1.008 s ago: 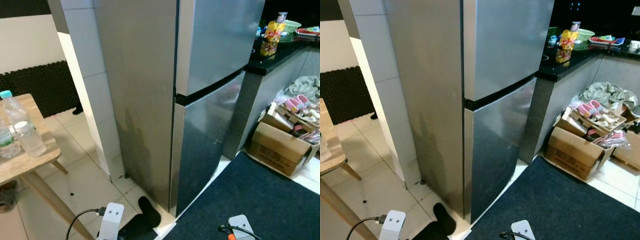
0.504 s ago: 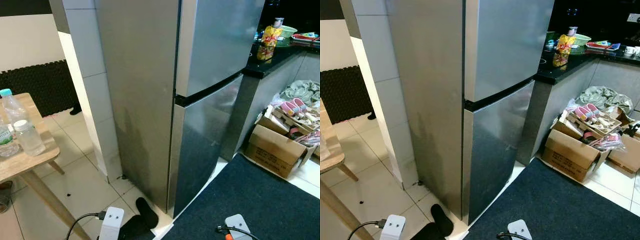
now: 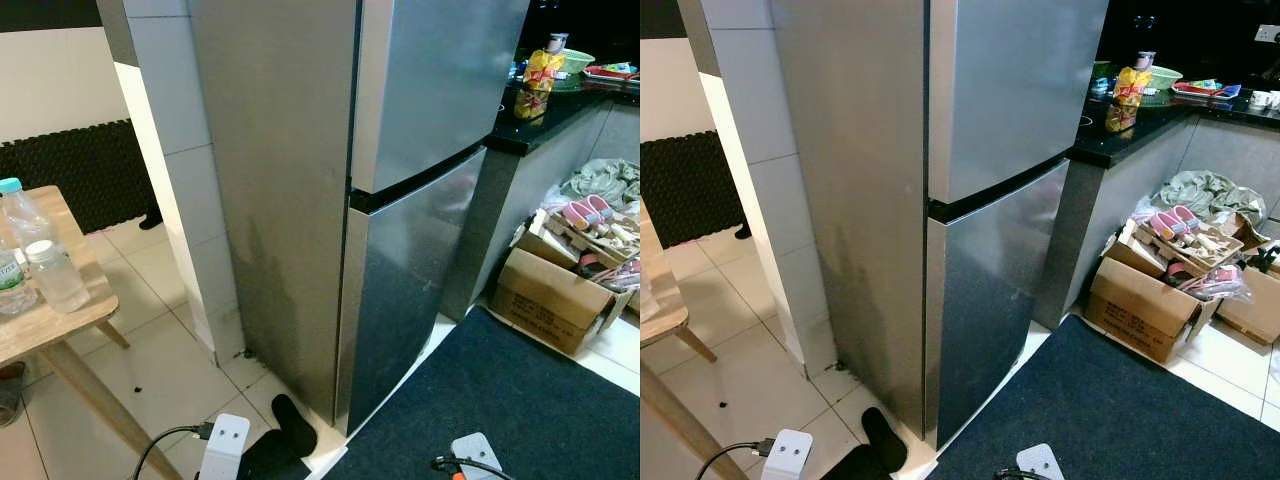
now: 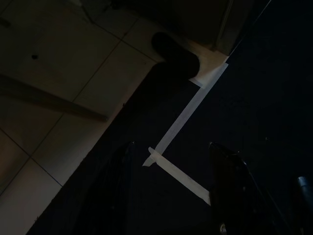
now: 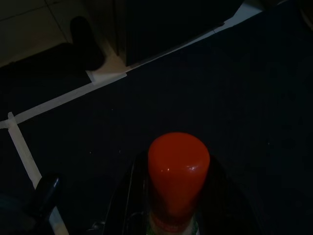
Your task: Restocking fridge
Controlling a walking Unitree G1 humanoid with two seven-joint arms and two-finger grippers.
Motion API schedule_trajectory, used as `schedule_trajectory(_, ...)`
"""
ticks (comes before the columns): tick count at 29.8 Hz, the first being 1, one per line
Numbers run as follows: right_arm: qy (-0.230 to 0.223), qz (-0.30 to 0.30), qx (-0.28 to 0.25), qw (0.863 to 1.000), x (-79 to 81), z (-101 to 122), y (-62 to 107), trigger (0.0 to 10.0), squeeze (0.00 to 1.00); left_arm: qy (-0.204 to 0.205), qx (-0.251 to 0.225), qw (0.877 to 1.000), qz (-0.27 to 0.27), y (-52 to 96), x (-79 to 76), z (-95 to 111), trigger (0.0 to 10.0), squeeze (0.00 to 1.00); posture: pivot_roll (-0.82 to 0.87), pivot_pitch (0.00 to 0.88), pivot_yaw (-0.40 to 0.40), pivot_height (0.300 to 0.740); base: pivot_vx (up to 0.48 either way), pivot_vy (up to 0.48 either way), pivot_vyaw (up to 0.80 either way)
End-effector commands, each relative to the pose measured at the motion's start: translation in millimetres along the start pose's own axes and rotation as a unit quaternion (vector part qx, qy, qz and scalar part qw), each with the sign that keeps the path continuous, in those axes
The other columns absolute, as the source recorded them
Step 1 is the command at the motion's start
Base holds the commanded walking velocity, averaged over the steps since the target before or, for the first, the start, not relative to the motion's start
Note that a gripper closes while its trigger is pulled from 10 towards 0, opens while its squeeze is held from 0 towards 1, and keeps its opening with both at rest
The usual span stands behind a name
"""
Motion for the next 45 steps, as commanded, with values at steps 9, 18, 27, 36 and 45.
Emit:
schedule_trajectory(9, -0.003, 0.001, 0.006, 1.0, 2.2, -5, 0.7, 10.0, 0.0, 0.006, 0.003, 1.0, -0.009, 1.6, -2.7, -6, 10.0, 0.0, -0.07, 0.063, 0.005, 0.74, 0.028, 0.0, 0.0)
schedule_trajectory(18, -0.021, -0.008, 0.004, 1.0, -0.2, -5, 1.1, 10.0, 0.0, 0.007, -0.005, 1.0, -0.016, -0.7, -4.0, 4, 10.0, 0.0, -0.07, 0.039, 0.029, 0.74, 0.305, 0.0, 0.0)
schedule_trajectory(27, -0.032, -0.014, -0.001, 0.999, -2.4, -2, 0.7, 10.0, 0.0, 0.007, -0.008, 1.0, -0.021, -1.6, -6.4, 7, 10.0, 0.0, -0.08, 0.029, 0.034, 0.74, 0.348, 0.0, 0.0)
schedule_trajectory(36, -0.031, -0.015, -0.009, 0.999, -6.0, 2, 0.4, 10.0, 0.0, 0.009, -0.009, 1.0, -0.023, -1.6, -7.8, 7, 10.0, 0.0, -0.08, 0.032, 0.028, 0.74, 0.35, 0.0, 0.0)
schedule_trajectory(45, -0.031, -0.016, -0.017, 0.999, -3.3, 8, -0.6, 10.0, 0.0, 0.006, -0.012, 1.0, -0.025, -1.5, -8.8, 8, 10.0, 0.0, -0.08, 0.032, 0.028, 0.74, 0.201, 0.0, 0.0)
Point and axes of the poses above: a point about 5 cm out from each wrist's last joint towards the gripper, its own y axis pointing back from the gripper into the wrist, its own z axis along the axis of the wrist's last joint, x = y × z, the point moved 6 cm from there along -y, pointing out of the wrist towards the gripper, and after that the axes turned 14 degrees about y, right-handed, at the moved point
